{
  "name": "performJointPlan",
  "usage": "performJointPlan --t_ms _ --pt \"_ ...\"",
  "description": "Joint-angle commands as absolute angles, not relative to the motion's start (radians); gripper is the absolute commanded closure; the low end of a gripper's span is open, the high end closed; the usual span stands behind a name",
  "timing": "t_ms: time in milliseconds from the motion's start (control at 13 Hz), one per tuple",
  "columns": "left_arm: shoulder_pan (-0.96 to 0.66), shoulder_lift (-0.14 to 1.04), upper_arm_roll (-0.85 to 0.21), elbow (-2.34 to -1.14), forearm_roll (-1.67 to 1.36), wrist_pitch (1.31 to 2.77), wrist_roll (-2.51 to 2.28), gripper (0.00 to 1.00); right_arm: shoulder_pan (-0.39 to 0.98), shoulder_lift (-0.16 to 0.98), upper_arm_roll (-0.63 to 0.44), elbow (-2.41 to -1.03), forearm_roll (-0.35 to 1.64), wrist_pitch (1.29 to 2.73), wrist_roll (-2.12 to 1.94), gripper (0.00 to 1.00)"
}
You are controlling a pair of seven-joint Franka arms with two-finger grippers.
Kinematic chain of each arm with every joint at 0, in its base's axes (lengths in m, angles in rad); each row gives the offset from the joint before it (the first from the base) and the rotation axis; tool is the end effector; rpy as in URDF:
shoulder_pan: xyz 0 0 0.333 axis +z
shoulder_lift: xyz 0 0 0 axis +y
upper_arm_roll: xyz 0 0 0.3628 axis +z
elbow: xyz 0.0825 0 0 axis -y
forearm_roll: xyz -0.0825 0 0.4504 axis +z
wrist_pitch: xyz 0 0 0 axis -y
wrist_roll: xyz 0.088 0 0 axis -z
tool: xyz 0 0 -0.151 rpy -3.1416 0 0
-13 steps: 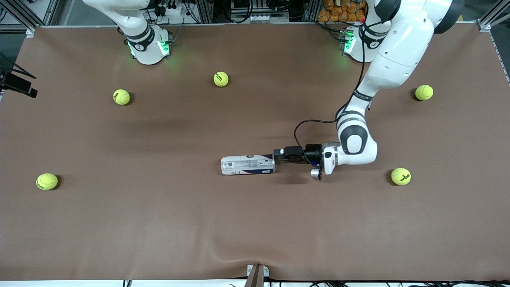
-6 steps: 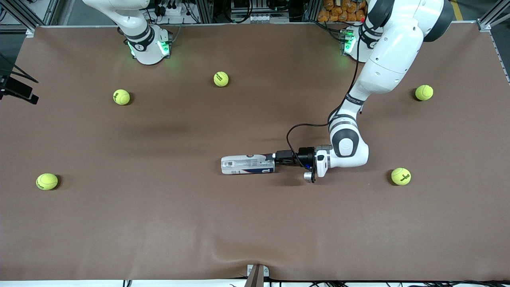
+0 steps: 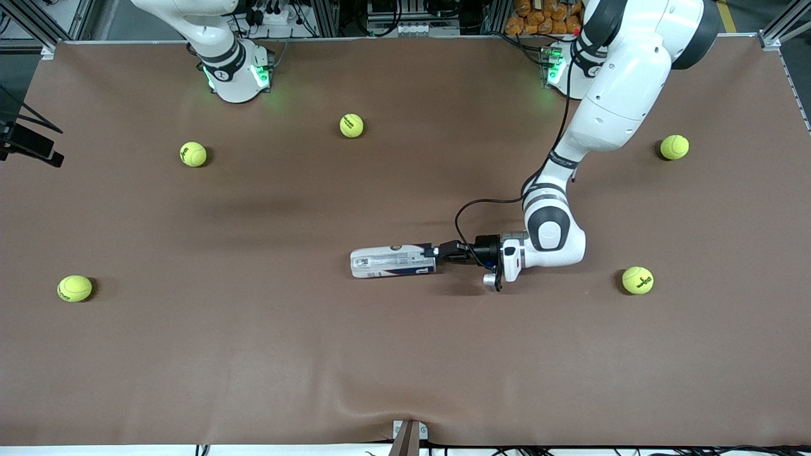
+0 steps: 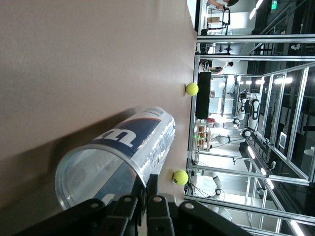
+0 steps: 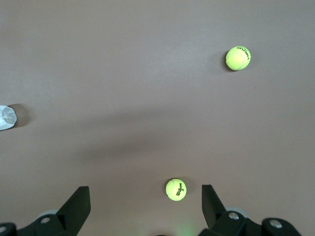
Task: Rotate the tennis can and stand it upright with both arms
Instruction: 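Lift and rotate the can upright with the left gripper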
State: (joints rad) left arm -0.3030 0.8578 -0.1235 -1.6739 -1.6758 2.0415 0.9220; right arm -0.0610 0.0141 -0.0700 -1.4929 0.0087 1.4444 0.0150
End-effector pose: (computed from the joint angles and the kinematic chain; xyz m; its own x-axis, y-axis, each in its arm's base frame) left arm 0.6487 -0.3892 0.0839 0.9992 -0.0215 -0.0336 0.0277 -0.2338 0.9719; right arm 0.6052 -0.0780 0.6495 0.9876 -0.1442 -0.0626 -0.1449 -0.9894 -0.0068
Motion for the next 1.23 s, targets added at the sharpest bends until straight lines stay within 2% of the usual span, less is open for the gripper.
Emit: performJointPlan --t_ms 0,462,1154 --pt "-0.308 0.861 -0.117 -1.629 -1.689 2.049 0.899 1.00 -0.061 0.021 -0.067 -1.480 0.020 1.442 0.034 0.00" --pt "-0.356 0.753 -0.117 -1.594 -1.547 2.092 0.563 1.00 -0.063 0.021 -0.067 -1.480 0.018 1.437 0.032 0.00" --pt "-0.394 0.597 -0.115 -1.526 -1.033 2.143 0.028 1.00 -0.063 0.020 -0.067 -1.480 0.018 1.434 0.032 0.00"
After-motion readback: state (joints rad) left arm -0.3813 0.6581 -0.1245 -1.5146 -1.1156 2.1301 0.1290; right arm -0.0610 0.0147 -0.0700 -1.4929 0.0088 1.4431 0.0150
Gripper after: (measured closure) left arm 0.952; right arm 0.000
